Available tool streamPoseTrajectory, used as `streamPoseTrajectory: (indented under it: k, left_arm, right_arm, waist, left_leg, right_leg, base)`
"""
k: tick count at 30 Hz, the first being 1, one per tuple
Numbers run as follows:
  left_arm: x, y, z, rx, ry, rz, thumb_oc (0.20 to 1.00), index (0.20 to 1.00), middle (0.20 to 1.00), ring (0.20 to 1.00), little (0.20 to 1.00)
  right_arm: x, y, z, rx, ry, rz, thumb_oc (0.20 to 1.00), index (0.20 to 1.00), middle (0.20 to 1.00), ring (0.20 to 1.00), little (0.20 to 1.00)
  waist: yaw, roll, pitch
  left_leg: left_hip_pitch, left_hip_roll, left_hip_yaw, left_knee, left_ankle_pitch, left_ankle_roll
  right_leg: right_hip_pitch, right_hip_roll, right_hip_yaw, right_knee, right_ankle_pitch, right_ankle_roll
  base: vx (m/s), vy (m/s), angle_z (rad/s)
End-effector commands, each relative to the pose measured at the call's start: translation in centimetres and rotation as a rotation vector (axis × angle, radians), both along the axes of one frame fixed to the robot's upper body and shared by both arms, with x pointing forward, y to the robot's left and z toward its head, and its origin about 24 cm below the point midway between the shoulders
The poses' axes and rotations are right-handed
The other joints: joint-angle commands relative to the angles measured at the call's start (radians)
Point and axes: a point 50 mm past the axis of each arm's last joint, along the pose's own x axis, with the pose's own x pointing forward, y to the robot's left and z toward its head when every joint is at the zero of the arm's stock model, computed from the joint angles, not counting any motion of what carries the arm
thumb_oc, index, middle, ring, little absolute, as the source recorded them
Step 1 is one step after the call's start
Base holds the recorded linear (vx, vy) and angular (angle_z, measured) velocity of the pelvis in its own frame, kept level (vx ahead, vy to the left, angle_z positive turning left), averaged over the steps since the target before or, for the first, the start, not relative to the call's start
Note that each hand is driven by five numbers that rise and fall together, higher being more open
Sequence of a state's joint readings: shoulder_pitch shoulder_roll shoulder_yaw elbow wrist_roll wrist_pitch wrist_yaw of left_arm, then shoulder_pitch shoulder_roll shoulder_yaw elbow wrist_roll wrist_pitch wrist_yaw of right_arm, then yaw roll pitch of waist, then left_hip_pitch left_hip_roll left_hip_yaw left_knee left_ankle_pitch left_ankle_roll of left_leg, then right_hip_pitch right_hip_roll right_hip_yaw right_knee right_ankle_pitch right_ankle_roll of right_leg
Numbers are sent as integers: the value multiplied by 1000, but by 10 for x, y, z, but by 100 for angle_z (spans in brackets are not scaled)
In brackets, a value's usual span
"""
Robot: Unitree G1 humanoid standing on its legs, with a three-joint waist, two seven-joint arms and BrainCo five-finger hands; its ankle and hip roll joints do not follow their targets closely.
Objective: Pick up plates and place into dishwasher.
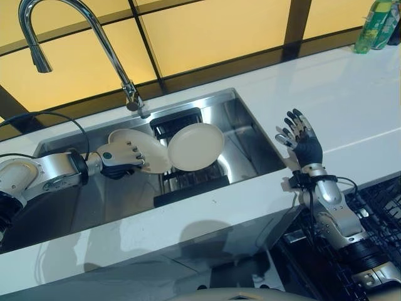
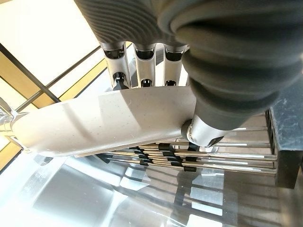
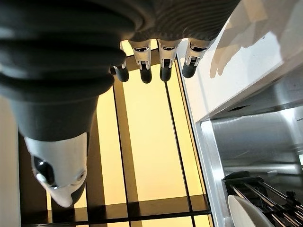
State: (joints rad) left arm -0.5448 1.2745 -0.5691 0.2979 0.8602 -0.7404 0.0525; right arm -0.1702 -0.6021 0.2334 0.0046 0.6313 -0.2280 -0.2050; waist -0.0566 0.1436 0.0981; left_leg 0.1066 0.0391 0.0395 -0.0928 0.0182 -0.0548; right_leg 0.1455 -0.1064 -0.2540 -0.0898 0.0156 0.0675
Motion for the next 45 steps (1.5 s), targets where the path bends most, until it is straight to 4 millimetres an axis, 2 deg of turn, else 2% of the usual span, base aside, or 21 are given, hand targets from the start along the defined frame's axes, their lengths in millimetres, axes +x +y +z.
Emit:
streamPoseTrajectory:
  k: [1,12,20,28,31,36,39,45]
  left_arm:
    - [-6,39,13,134,34,155,200,200,200,200,200]
    - [-6,43,12,112,16,190,200,200,200,200,200]
    - [-9,48,9,150,76,227,200,200,200,200,200]
    - [-9,49,15,111,49,246,200,200,200,200,200]
    - [-7,49,21,41,-42,229,200,200,200,200,200]
    - [1,39,61,-257,-405,154,200,200,200,200,200]
    - [-3,35,79,-430,-579,94,200,200,200,200,200]
    - [-9,18,100,-614,-806,-17,200,200,200,200,200]
  right_arm:
    - [4,4,30,-4,-146,39,1000,1000,1000,1000,1000]
    - [3,0,30,-10,-144,41,1000,1000,1000,1000,1000]
    - [2,1,29,-10,-147,44,1000,1000,1000,1000,1000]
    - [3,4,30,-7,-152,56,1000,1000,1000,1000,1000]
    - [4,7,30,-10,-154,59,1000,1000,1000,1000,1000]
    - [0,3,37,-30,-196,55,1000,1000,1000,1000,1000]
    - [-2,3,43,-42,-234,56,1000,1000,1000,1000,1000]
    - [-2,10,58,-89,-310,71,1000,1000,1000,1000,1000]
  waist:
    - [52,-37,-49]
    - [61,-44,-46]
    - [71,-47,-47]
    - [85,-46,-46]
    - [89,-47,-45]
    - [109,-61,-49]
    - [116,-73,-55]
    - [121,-93,-69]
  left_leg:
    - [-33,17,31,28,-49,-23]
    - [-38,16,21,29,-46,-21]
    - [-39,16,14,29,-45,-21]
    - [-43,20,9,33,-42,-24]
    - [-44,22,9,32,-38,-27]
    - [-50,24,0,29,-33,-29]
    - [-52,25,-4,26,-33,-30]
    - [-50,28,-9,25,-36,-32]
  right_leg:
    - [-59,-132,49,71,-24,125]
    - [-61,-130,47,77,-28,122]
    - [-59,-133,37,80,-29,123]
    - [-55,-135,25,83,-31,122]
    - [-53,-136,19,84,-31,122]
    - [-49,-132,9,78,-32,114]
    - [-49,-128,7,76,-34,109]
    - [-48,-122,4,79,-43,103]
  base:
    - [0,0,0]
    - [2,3,1]
    - [-5,5,5]
    - [-5,0,2]
    - [-21,4,8]
    - [-22,-3,8]
    - [-9,-4,1]
    - [-1,-5,0]
